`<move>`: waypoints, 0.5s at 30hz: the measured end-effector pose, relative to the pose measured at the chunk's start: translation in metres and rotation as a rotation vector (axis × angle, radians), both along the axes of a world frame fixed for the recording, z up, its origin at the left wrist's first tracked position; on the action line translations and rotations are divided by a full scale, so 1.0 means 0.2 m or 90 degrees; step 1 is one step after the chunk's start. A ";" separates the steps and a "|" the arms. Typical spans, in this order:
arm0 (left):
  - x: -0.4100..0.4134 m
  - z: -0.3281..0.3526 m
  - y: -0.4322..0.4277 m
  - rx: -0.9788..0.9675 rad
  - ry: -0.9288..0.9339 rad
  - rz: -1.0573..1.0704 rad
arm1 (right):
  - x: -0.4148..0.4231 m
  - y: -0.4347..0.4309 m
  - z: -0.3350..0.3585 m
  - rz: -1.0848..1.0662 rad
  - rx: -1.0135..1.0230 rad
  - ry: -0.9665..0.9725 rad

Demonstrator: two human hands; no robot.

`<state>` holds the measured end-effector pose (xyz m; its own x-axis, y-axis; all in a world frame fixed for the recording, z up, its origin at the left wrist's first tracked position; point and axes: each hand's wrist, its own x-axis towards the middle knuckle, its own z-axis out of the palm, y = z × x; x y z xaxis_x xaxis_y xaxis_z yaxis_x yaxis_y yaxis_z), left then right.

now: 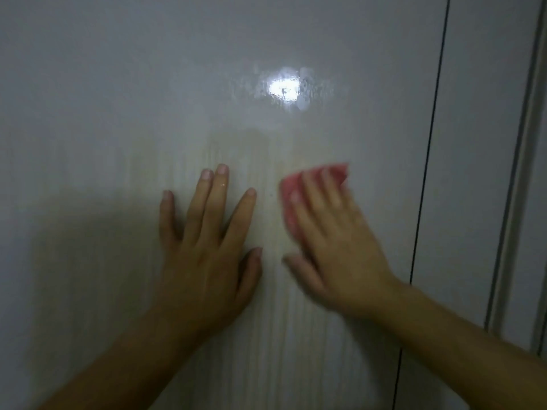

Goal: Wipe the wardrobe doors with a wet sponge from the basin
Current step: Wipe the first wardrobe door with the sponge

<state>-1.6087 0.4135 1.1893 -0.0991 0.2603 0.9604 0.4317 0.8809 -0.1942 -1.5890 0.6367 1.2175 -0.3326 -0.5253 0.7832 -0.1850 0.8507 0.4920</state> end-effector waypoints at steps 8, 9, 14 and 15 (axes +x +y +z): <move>-0.04 0.00 -0.28 0.079 -0.031 0.051 | -0.03 -0.14 0.24 -0.032 -0.138 0.029; -0.05 0.00 -0.29 0.076 -0.033 0.049 | -0.03 -0.19 0.22 -0.021 -0.138 0.039; -0.05 0.00 -0.35 0.033 -0.023 0.033 | -0.04 -0.29 -0.05 0.048 0.144 0.009; -0.05 0.00 -0.37 0.031 -0.024 0.018 | -0.05 -0.28 -0.01 0.040 0.150 0.016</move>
